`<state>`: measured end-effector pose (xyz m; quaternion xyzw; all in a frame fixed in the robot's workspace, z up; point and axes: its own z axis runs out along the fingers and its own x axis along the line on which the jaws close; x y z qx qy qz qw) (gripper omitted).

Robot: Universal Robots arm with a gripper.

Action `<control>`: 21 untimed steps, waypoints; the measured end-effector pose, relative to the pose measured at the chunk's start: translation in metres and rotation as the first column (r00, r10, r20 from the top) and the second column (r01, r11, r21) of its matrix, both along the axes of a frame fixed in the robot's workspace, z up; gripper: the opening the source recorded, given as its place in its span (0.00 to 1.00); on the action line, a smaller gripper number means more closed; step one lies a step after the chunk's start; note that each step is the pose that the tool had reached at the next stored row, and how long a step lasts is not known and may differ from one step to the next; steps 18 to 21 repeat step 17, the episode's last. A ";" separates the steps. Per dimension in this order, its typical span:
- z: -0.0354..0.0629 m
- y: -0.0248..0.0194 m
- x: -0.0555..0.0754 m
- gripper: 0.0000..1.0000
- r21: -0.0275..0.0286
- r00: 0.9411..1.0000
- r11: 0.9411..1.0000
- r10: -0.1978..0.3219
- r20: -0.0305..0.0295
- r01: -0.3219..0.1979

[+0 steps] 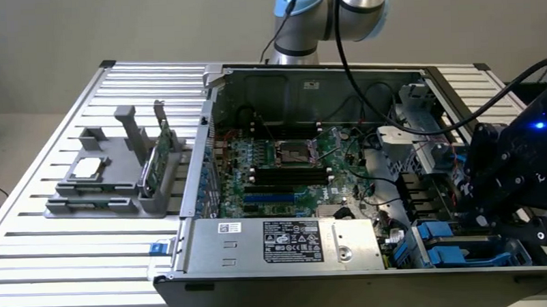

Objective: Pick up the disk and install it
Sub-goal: 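Insert the first disk wire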

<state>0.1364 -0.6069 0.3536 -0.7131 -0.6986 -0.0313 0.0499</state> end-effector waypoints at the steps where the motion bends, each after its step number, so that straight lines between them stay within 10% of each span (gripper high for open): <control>1: 0.0008 0.0008 -0.001 0.25 0.000 1.000 1.000 0.000 0.000 0.000; 7: 0.0039 0.0096 -0.004 0.16 -0.001 1.000 1.000 0.000 0.000 0.000; 21: 0.0039 0.0098 -0.004 0.11 -0.001 1.000 1.000 0.000 0.000 0.000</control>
